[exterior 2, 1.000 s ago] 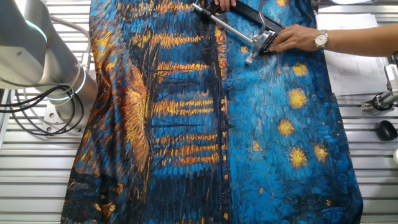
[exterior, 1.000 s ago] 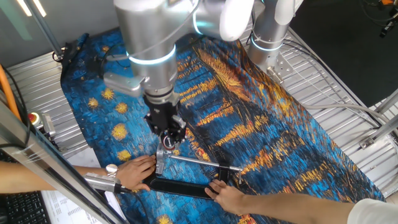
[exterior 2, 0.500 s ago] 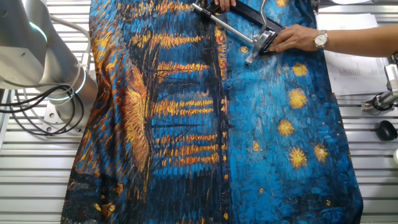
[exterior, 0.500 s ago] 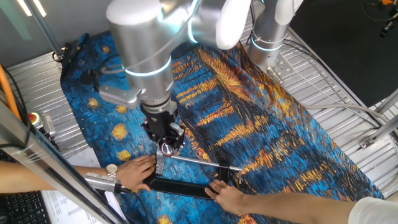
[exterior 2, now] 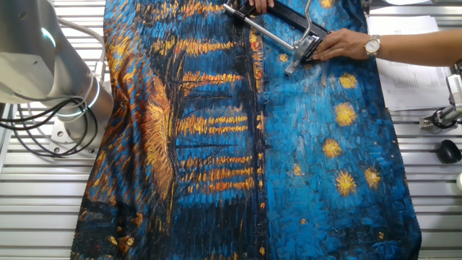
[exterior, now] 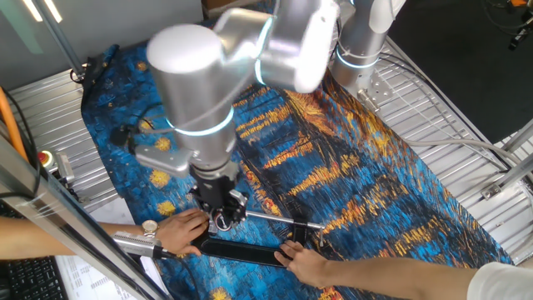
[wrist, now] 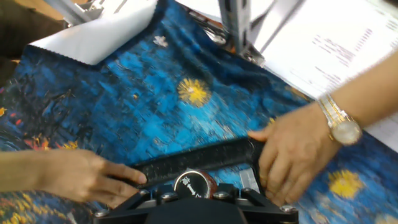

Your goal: Push down the lever

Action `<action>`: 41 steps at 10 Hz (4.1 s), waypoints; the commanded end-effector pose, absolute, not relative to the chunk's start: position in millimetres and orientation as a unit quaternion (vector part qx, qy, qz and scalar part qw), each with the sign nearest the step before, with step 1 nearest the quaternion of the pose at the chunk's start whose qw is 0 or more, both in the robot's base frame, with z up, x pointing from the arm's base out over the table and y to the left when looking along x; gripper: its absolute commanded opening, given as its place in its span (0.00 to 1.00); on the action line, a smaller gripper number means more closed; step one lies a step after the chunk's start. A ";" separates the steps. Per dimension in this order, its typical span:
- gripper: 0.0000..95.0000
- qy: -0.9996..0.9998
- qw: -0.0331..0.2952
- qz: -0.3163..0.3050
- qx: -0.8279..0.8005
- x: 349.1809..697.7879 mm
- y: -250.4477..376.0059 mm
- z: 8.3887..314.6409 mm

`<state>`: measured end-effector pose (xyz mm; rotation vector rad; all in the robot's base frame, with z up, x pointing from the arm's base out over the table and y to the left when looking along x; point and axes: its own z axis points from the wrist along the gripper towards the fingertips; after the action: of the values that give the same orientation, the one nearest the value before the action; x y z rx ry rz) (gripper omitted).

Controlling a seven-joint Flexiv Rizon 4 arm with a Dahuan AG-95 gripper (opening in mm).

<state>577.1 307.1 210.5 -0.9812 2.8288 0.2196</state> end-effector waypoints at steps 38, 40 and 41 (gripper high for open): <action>0.00 0.895 0.137 0.056 -0.420 620.4 360.7 100.6; 0.00 0.891 0.139 0.055 -0.429 620.4 360.7 100.6; 0.00 0.891 0.140 0.055 -0.428 620.4 360.7 100.6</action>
<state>620.8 364.9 100.2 -1.2459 2.5710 0.1704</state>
